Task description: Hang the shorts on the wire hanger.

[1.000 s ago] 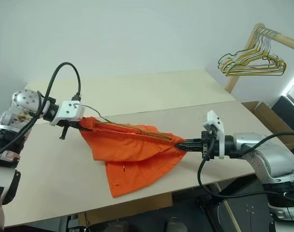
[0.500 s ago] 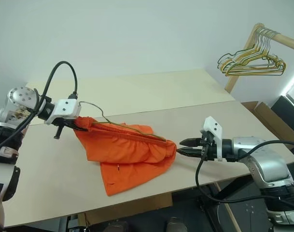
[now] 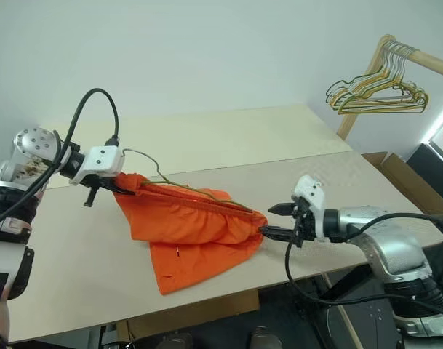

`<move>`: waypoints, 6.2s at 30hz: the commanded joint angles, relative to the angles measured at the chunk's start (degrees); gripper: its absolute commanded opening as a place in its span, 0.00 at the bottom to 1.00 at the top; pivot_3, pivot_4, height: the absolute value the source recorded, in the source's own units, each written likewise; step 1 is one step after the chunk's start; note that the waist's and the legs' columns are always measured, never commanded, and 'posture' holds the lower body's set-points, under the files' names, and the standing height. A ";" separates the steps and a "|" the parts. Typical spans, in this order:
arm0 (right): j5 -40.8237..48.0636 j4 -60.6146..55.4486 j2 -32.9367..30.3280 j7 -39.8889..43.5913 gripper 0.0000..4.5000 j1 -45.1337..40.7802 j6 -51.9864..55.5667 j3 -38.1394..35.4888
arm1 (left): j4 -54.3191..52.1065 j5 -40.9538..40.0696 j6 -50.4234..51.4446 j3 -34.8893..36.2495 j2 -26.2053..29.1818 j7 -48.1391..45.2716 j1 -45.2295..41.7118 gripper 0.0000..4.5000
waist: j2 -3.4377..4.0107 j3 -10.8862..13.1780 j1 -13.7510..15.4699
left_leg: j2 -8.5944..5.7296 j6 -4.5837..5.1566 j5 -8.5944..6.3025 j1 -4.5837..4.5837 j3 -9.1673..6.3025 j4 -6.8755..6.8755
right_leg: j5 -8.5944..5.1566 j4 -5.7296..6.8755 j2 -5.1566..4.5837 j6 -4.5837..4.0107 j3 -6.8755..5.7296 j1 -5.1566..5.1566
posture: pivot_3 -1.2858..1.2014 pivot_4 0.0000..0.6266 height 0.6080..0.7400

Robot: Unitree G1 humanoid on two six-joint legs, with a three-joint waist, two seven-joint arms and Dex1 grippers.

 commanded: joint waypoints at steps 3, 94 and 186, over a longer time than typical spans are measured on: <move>-2.76 1.93 0.69 -0.07 0.89 -3.26 0.19 1.20 | -0.54 -0.19 0.33 2.07 0.31 -0.29 -1.69 0.02 | 0.00 0.00 0.08 | -0.02 0.00 0.00 -0.06 -0.01 0.01 | 0.00 0.00 0.00 0.00 -0.01 -0.03 | 0.52 0.00 1.00; 1.15 -2.32 -4.10 8.06 0.76 -5.32 -5.57 -5.43 | 4.91 6.81 -10.61 -1.45 0.13 -0.16 -1.73 0.02 | 0.00 0.00 0.14 | -0.03 0.13 -0.08 -0.15 -0.04 0.10 | -0.02 0.03 -0.10 0.07 -0.10 -0.05 | 0.52 0.00 1.00; 21.59 -6.70 -6.71 -39.93 0.00 -0.08 54.24 -50.89 | -57.96 -46.64 50.76 29.60 -20.58 45.68 11.71 0.99 | 0.23 -0.09 -2.30 | -0.12 0.18 -0.13 0.70 -0.08 -0.01 | -0.01 -0.02 -0.40 0.15 0.02 0.77 | 0.45 0.00 1.00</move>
